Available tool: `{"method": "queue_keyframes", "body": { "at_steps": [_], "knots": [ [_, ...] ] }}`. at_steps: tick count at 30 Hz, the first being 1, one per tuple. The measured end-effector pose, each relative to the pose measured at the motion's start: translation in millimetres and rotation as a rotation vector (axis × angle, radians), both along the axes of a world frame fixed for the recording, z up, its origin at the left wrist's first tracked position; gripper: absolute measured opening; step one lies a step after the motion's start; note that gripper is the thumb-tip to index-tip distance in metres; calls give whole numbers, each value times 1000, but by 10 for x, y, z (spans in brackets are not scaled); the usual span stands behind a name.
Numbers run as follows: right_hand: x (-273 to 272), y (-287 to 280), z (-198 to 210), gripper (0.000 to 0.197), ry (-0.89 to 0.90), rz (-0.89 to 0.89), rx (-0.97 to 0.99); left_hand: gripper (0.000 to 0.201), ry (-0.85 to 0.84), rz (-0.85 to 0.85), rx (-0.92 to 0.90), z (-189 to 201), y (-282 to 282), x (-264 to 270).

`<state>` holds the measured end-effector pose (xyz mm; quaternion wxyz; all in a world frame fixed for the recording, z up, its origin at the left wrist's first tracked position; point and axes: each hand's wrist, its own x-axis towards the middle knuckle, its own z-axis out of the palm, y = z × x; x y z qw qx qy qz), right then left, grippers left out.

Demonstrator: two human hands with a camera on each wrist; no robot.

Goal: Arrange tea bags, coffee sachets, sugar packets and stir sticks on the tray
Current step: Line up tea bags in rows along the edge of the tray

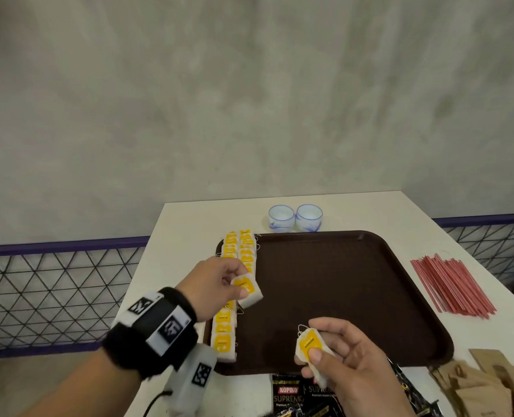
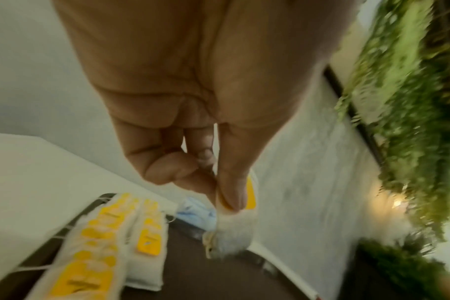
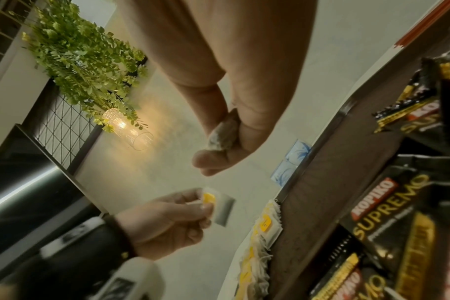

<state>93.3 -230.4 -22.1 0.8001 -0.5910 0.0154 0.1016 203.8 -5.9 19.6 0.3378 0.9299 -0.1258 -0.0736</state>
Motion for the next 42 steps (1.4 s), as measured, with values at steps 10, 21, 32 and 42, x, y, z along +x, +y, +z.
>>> {"method": "queue_keyframes", "body": {
  "at_steps": [10, 21, 32, 42],
  "knots": [
    [-6, -121, -107, 106, 42, -10, -50, 22, 103, -11, 397, -452, -220, 602],
    [-9, -200, -180, 107, 59, -45, -60, 41, 44, 129, 348, -525, -243, 780],
    [150, 65, 18, 47, -25, -128, -11, 28, 272, -158, -383, 41, -503, -355],
    [50, 127, -69, 30, 116, -145, -2, 15, 183, -124, -181, -38, -305, -181]
  ]
}}
